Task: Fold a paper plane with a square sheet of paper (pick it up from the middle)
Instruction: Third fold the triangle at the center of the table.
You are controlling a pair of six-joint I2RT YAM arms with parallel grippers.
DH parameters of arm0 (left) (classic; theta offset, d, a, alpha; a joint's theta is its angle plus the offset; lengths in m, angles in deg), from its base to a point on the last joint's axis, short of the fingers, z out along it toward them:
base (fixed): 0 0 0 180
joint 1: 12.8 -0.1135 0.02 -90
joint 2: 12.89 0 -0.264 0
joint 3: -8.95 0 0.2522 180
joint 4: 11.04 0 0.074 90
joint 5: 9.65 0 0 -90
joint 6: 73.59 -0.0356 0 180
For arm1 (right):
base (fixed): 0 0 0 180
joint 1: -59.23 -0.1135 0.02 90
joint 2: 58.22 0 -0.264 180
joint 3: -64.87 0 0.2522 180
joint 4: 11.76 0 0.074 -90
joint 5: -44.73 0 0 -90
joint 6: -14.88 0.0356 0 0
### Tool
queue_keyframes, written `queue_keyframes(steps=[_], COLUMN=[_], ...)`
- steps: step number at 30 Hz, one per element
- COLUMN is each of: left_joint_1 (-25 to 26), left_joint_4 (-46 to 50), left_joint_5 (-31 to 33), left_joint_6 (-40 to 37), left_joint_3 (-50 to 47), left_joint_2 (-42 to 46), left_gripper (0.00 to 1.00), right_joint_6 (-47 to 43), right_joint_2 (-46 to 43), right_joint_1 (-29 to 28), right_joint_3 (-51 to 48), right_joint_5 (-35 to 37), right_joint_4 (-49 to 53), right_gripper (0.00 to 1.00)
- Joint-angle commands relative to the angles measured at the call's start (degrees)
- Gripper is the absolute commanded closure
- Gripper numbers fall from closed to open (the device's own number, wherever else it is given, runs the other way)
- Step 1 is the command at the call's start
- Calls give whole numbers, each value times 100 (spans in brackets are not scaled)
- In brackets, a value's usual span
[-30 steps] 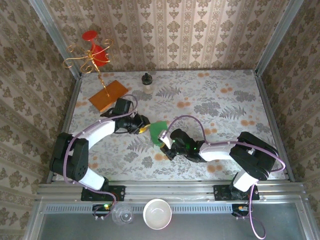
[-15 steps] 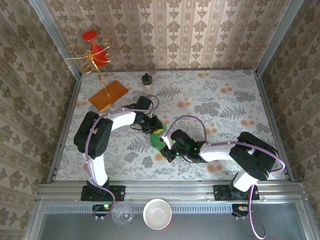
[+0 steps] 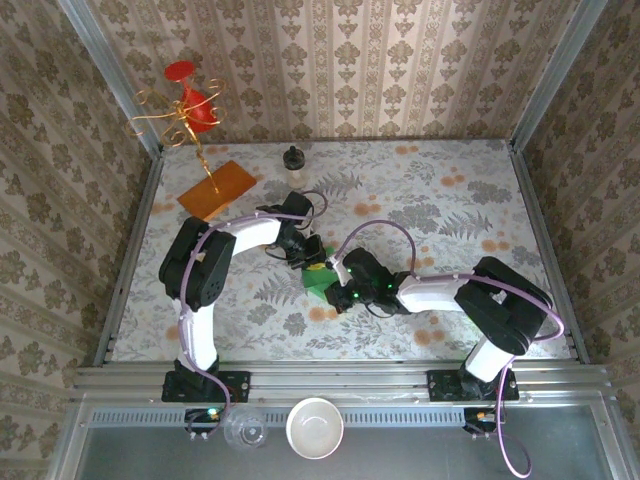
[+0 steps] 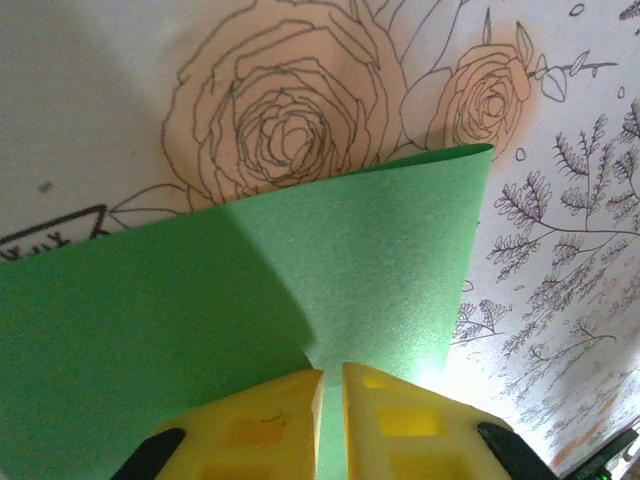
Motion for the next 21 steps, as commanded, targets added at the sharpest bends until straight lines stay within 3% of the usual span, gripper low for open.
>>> queue_keyframes(steps=[1, 21], left_joint_1=[47, 56], left_joint_4=[327, 365], left_joint_5=[118, 92], left_joint_6=[-218, -271], left_joint_3=[69, 178], left_joint_2=[-253, -285], left_gripper=[84, 84], right_joint_6=[295, 326], right_joint_2=[82, 242], right_joint_1=[64, 113], right_joint_3=[139, 312], right_joint_5=[243, 638], right_joint_4=[244, 534], right_gripper=[100, 100])
